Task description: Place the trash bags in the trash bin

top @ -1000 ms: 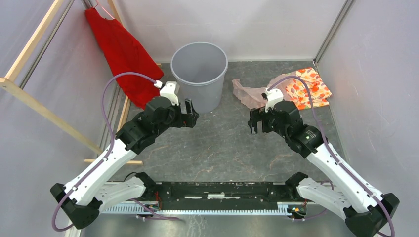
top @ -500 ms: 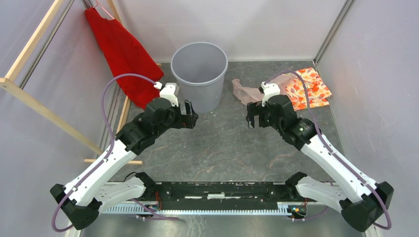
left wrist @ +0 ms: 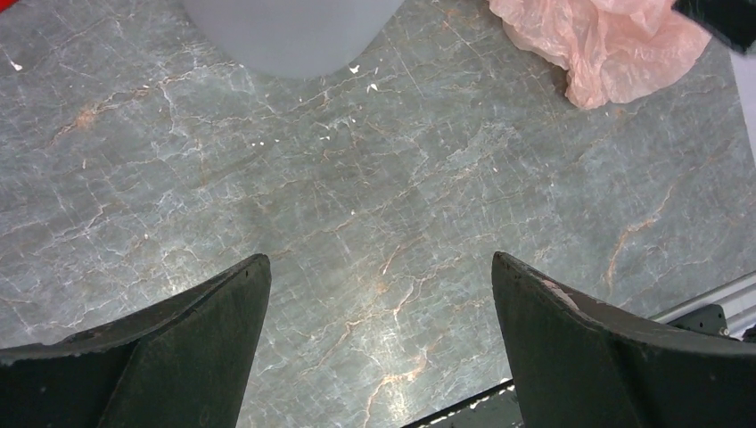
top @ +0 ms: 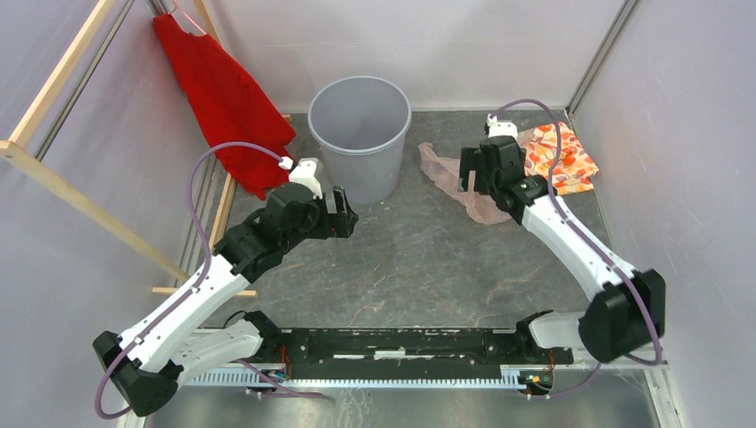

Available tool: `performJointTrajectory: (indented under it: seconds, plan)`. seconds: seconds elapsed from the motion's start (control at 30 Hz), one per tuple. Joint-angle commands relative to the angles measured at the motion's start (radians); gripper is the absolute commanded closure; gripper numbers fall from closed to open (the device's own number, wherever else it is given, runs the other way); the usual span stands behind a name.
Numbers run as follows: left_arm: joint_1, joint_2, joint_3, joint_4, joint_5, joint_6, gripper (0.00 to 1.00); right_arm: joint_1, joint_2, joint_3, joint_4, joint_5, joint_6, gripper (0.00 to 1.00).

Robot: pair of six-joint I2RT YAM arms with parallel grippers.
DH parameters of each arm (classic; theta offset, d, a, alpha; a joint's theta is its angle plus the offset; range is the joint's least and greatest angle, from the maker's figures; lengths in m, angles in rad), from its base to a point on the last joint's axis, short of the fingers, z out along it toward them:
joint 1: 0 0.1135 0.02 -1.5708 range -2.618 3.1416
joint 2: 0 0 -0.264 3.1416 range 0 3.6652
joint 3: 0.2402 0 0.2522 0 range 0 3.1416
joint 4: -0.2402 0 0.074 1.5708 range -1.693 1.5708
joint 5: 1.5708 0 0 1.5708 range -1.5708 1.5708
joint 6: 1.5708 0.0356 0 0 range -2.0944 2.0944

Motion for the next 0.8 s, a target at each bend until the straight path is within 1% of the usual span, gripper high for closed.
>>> performJointTrajectory:
  seconds: [0.0,0.1,0.3,0.4,0.47,0.57,0.67,0.77]
  plan:
    - [-0.001,-0.022,-0.007,0.019,0.003,-0.051,0.0,-0.069,0.114,0.102,0.13,-0.013,0.049,0.02]
    - [-0.001,-0.032,-0.02,0.02,0.006,-0.058,0.0,-0.113,0.184,0.135,0.18,-0.047,0.086,0.02]
    - [0.0,-0.037,-0.035,0.012,0.016,-0.108,0.0,-0.125,0.306,0.235,0.208,-0.041,0.109,0.03]
    - [0.0,-0.04,-0.048,-0.006,0.006,-0.158,0.0,-0.126,0.337,0.248,0.206,-0.033,0.105,0.06]
    - [0.0,-0.052,-0.064,-0.009,-0.003,-0.191,0.0,-0.125,0.345,0.234,0.211,-0.033,0.101,0.1]
    - [0.0,-0.073,-0.091,0.003,-0.007,-0.245,0.0,-0.117,0.331,0.184,0.218,-0.063,0.086,0.23]
    - [0.0,-0.084,-0.117,0.016,-0.013,-0.299,0.0,-0.095,0.285,0.106,0.226,-0.061,0.061,0.47]
    - [0.0,-0.084,-0.144,0.034,-0.012,-0.355,0.0,-0.063,0.215,0.017,0.234,-0.071,0.036,0.75]
